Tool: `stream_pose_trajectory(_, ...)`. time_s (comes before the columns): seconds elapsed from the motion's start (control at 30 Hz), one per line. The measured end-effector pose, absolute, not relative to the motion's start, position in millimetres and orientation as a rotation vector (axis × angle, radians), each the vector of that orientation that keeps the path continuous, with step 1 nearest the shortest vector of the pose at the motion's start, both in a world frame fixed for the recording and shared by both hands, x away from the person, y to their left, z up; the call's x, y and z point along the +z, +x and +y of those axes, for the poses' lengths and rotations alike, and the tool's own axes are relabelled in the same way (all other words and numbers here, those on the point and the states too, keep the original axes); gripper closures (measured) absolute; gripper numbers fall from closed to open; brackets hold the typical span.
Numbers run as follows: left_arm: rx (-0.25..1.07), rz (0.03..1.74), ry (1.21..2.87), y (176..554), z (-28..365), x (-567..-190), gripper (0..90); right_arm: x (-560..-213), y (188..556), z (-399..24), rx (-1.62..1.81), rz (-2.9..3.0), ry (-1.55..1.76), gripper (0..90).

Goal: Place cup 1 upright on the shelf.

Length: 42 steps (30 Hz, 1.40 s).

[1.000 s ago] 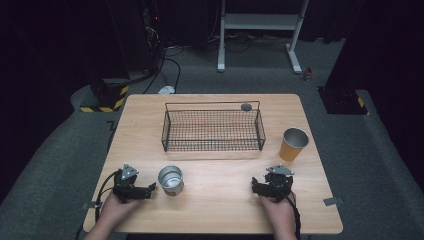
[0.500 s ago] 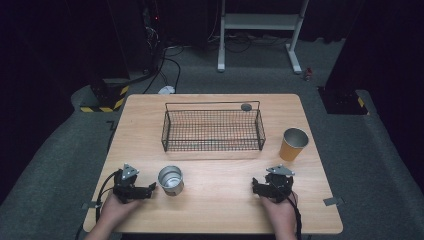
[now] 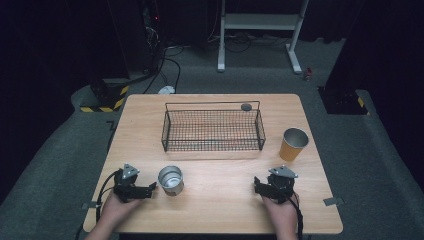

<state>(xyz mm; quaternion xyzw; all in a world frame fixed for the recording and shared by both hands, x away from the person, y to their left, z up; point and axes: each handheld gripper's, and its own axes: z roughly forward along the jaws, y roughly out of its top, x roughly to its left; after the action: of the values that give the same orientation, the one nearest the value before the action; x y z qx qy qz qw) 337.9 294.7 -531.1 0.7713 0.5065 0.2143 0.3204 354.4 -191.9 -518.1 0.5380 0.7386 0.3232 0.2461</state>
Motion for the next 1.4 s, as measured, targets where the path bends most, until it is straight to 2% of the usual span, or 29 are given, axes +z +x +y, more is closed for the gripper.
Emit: stream_pose_trajectory(1.4, 0.562, 1.333, 2.027, 336.9, 295.9, -531.1, 0.4, -505.6, 353.9, -232.3, 0.946, 1.847, 1.476, 11.3)
